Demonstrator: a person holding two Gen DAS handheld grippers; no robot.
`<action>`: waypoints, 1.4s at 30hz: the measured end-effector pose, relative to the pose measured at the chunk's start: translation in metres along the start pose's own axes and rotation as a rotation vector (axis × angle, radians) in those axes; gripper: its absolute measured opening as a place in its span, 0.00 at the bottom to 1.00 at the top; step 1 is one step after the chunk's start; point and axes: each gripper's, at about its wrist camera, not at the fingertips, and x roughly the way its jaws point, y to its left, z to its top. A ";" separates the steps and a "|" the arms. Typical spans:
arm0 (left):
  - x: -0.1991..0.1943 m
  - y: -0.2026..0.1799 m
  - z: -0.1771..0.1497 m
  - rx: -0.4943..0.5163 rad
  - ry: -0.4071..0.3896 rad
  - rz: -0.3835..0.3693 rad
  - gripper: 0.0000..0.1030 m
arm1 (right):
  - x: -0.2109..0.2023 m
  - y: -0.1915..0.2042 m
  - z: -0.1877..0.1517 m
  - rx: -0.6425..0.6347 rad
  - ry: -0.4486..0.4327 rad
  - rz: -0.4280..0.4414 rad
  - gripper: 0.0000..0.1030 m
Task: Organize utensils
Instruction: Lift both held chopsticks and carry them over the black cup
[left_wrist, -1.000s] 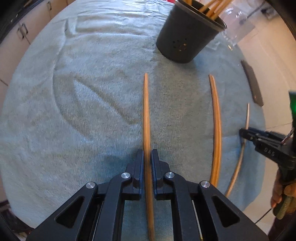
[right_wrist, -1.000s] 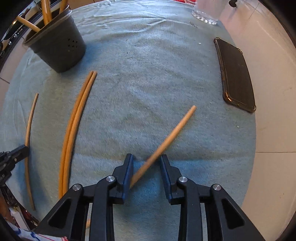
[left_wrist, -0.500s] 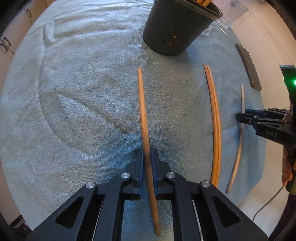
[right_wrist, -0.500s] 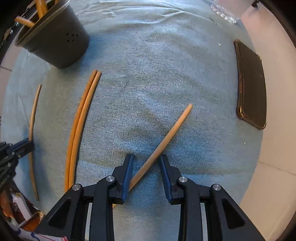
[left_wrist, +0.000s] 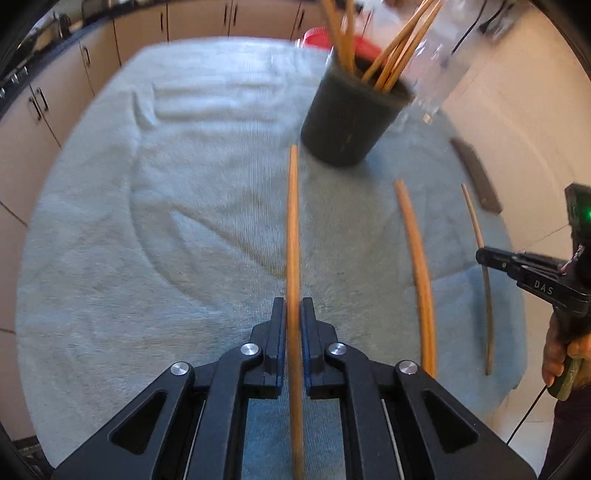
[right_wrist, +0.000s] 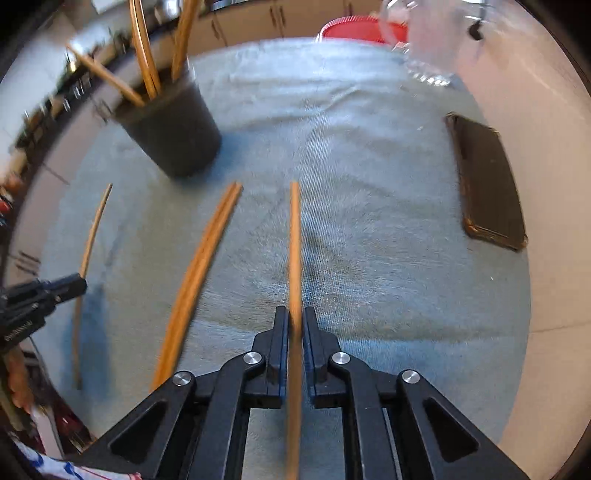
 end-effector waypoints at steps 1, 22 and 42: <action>-0.006 0.001 -0.001 -0.001 -0.020 -0.006 0.07 | -0.009 -0.003 -0.004 0.011 -0.029 0.012 0.07; -0.142 -0.011 0.050 -0.130 -0.637 -0.081 0.07 | -0.142 0.035 0.035 0.088 -0.621 0.141 0.07; -0.067 -0.050 0.160 -0.129 -0.794 0.019 0.07 | -0.093 0.056 0.137 0.193 -0.850 0.193 0.08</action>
